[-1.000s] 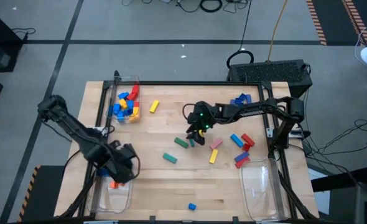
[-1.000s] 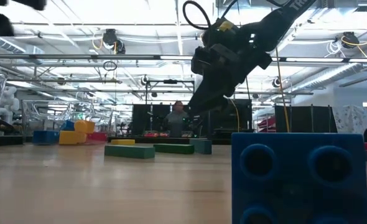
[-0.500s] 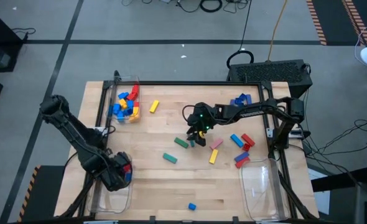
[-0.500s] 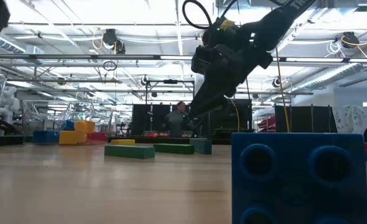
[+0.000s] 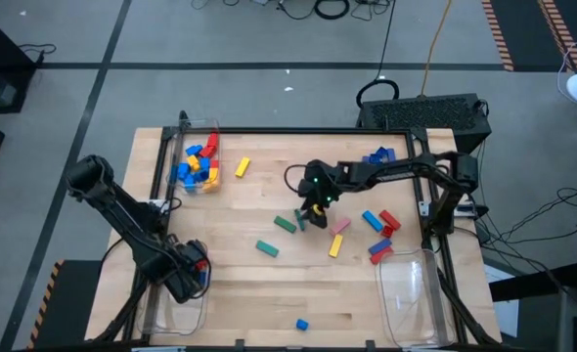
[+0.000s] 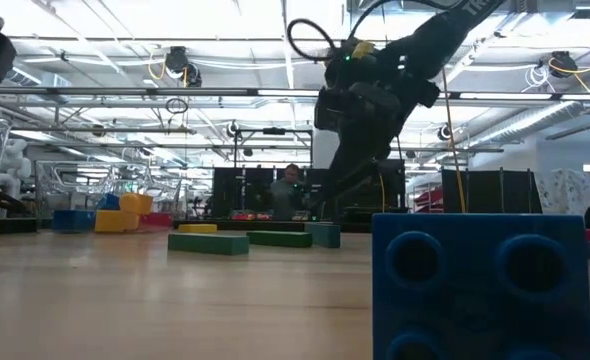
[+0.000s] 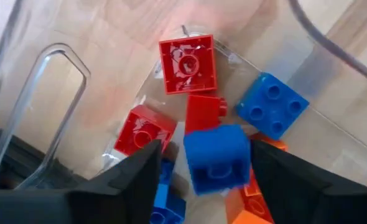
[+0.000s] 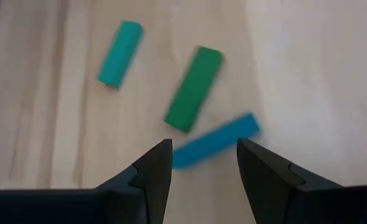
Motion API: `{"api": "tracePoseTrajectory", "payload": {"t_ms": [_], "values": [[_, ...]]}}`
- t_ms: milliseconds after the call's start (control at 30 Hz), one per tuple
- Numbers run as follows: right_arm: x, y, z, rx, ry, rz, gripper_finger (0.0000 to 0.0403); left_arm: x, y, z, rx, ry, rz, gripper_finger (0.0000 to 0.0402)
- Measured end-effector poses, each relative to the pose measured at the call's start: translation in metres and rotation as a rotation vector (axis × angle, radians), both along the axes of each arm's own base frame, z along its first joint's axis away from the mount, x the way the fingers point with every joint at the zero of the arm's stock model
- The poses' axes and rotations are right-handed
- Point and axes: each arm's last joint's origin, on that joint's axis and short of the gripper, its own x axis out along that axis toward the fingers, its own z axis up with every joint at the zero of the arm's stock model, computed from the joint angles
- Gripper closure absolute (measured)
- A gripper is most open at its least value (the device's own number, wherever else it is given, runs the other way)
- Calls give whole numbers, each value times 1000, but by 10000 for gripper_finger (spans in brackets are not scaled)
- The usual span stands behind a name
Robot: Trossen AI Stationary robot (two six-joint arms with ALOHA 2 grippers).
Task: Sort blocks by size
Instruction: Put the blue four stud game piece into the bottom left transparent bin, then put the red four stud game piece into the bottom left transparent bin
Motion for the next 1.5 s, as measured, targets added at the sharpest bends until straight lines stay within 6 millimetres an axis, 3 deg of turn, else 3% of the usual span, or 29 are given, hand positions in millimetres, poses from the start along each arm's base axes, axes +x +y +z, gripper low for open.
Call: {"api": "tracePoseTrajectory", "payload": {"t_ms": [200,367,467,667,800,900,1200,1500], "values": [[-5,-20,23,-160,208,-50,238,-1,5,1,18,69,20,114],[-17,-41,45,-415,420,-128,238,2,9,18,100,61,73,113],[-29,-60,55,-465,540,-191,238,4,12,33,199,-13,68,112],[-70,-112,57,-363,712,-353,238,15,25,58,388,-239,52,112],[-98,-146,57,-277,743,-520,238,23,41,60,336,-175,157,112],[-114,-162,57,-188,746,-570,238,26,47,60,300,-121,159,112],[-156,-184,57,-61,866,-715,238,33,70,68,374,-144,54,112],[-160,-180,57,13,917,-847,238,43,104,85,534,-306,58,112]]}}
